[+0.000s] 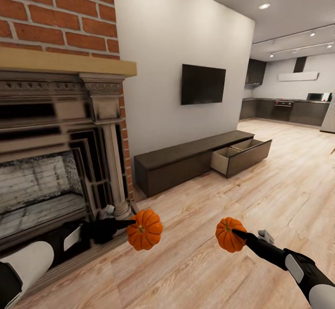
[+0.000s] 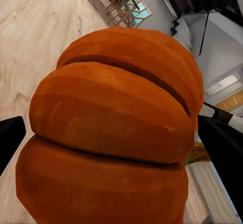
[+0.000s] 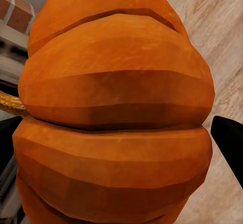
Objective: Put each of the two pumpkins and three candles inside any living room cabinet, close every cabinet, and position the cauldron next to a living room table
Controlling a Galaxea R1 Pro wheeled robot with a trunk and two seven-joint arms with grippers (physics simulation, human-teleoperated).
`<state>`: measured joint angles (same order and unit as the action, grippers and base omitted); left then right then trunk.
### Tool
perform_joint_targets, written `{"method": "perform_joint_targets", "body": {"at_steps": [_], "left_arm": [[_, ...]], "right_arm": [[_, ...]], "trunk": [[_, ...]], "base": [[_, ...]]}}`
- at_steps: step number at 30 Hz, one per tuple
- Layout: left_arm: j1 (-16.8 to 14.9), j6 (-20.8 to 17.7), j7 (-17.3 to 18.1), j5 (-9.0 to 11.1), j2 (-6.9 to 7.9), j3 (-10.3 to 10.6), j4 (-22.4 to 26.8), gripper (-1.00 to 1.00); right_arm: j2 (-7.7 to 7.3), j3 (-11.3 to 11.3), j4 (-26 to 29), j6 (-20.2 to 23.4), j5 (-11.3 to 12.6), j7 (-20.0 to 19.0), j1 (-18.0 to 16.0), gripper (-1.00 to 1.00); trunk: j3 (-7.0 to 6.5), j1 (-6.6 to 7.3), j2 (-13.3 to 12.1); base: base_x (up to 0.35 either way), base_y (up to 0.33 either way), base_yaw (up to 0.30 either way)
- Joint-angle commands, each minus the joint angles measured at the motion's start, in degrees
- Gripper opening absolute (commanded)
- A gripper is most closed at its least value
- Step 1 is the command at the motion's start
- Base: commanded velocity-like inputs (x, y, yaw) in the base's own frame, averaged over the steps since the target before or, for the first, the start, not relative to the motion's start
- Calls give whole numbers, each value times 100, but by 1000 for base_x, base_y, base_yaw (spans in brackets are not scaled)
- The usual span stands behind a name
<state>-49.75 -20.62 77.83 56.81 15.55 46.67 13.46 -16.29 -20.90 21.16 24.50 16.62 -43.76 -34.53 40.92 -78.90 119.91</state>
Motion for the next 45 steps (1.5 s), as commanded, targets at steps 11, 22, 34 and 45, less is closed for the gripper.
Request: {"method": "perform_joint_targets", "body": {"at_steps": [11, 22, 34, 45], "left_arm": [[1, 35, -39, -12, 0, -1, 1, -100], [1, 48, -12, -7, 19, 7, 16, -100], [1, 66, -24, -8, 30, 0, 0, -100], [1, 99, -19, -4, 45, 0, -39, -100]], "right_arm": [[10, 3, -5, -4, -4, 28, 8, -100], [8, -1, -17, 0, -1, 37, 8, -100], [-3, -1, -40, -6, -1, 43, 8, -100], [3, 2, -43, -7, -1, 58, 8, -100]], "trunk": [[-154, 242, -443], [-197, 418, -764], [-88, 418, -764], [13, 418, -764]], "base": [[0, 0, -4], [0, 0, 0], [0, 0, 0], [0, 0, 0]]}}
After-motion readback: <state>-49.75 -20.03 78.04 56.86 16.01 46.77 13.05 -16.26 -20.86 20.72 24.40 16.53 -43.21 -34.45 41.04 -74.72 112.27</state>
